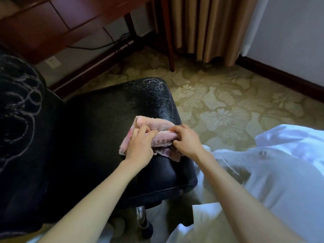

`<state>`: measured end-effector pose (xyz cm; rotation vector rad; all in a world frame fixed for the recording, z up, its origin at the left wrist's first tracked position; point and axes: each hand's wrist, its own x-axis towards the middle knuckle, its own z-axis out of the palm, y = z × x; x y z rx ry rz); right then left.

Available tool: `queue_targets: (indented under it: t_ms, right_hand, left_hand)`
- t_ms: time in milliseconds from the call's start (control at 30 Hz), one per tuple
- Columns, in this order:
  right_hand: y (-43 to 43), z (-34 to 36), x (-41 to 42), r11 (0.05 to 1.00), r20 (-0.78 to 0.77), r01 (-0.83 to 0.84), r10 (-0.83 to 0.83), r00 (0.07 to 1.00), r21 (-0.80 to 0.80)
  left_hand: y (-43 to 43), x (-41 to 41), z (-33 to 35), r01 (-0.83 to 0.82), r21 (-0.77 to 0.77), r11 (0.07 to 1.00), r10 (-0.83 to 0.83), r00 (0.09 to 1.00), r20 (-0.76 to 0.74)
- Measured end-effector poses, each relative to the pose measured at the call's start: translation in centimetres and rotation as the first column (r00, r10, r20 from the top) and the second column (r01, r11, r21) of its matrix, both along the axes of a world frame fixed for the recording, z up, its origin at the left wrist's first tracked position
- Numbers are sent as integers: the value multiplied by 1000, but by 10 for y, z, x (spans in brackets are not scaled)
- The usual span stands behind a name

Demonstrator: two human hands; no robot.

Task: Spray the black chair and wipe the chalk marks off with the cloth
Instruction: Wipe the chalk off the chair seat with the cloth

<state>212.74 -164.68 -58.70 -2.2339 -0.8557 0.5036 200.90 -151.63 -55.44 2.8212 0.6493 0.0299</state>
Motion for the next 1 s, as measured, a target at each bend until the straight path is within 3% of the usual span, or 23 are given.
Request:
queue_targets:
  t_ms: [367, 700, 867, 1000]
  right_hand:
    - [-69, 24, -127, 989, 6, 20, -20, 1000, -144]
    - [-82, 36, -176, 977, -1, -155, 156, 988, -146]
    - [-82, 21, -172, 999, -45, 31, -32, 998, -26]
    - [-88, 20, -160, 990, -92, 126, -132, 987, -68]
  left_hand:
    - [-62, -112, 9, 65, -28, 997, -65, 998, 8]
    - [-75, -177, 13, 19, 57, 998, -20, 1000, 17]
    - [-87, -173, 9, 114, 160, 981, -118, 993, 21]
    - [-100, -149, -3, 148, 138, 979, -151, 989, 6]
